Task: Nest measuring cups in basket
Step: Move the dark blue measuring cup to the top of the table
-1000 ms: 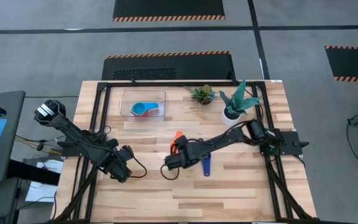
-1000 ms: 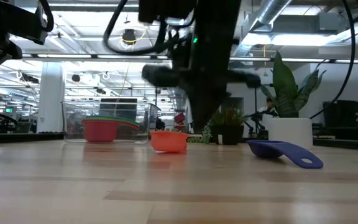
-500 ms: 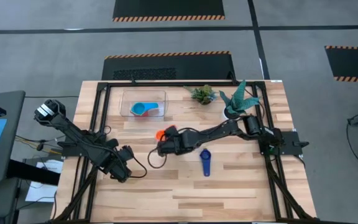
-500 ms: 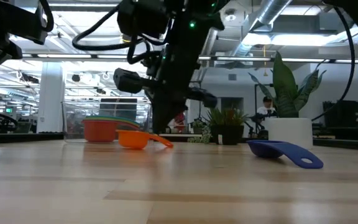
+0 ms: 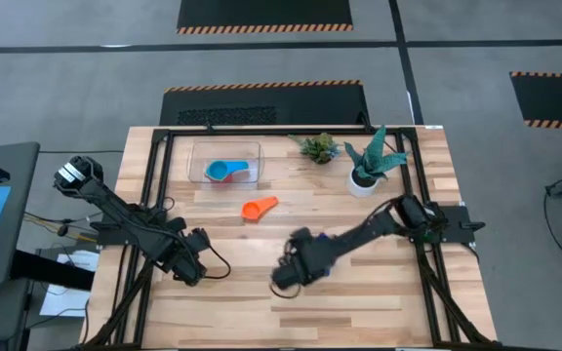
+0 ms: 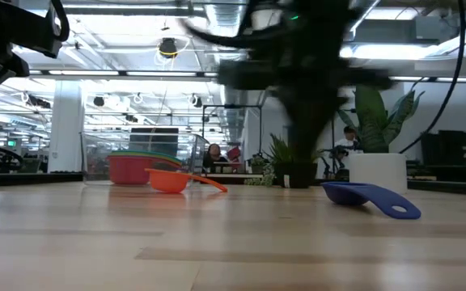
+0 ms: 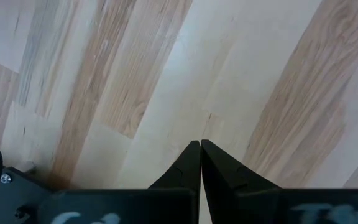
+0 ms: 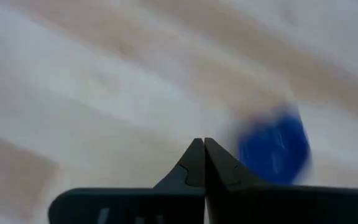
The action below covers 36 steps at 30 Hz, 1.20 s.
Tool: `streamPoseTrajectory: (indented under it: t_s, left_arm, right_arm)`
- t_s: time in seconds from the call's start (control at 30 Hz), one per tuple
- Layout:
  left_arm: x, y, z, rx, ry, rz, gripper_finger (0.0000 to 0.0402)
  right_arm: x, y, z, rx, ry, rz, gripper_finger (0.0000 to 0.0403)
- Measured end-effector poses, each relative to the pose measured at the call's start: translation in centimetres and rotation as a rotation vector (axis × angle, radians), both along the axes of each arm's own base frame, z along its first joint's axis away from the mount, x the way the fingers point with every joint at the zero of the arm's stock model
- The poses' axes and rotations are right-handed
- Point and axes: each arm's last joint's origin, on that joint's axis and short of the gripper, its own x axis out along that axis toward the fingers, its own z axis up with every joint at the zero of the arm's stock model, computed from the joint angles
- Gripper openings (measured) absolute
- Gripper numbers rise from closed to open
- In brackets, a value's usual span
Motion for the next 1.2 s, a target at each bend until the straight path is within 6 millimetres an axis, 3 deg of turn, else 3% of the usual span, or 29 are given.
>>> streamPoseTrajectory:
  t_s: [0.1, 0.27, 0.47, 0.73, 1.2]
  left_arm:
    - [0.0, 0.0, 0.0, 0.003, -0.001, -0.007, 0.0]
    - [0.0, 0.0, 0.0, 0.006, -0.005, -0.008, 0.0]
    - [0.0, 0.0, 0.0, 0.011, -0.009, -0.008, 0.0]
    - [0.1, 0.0, 0.0, 0.013, -0.011, -0.008, 0.0]
    - [0.1, 0.0, 0.0, 0.023, -0.019, -0.007, 0.0]
  right_arm:
    - [-1.8, 1.5, 0.1, -0.012, 0.084, -0.06, 0.0008]
    - [-3.1, 3.4, -0.4, 0.002, 0.104, -0.109, 0.0009]
    - [-4.6, 3.6, -1.2, -0.044, 0.162, -0.186, 0.0008]
    - [-4.8, 1.8, -3.4, -0.05, 0.194, -0.249, 0.0008]
    - [0.1, -3.7, -4.5, -0.024, -0.007, -0.098, 0.001]
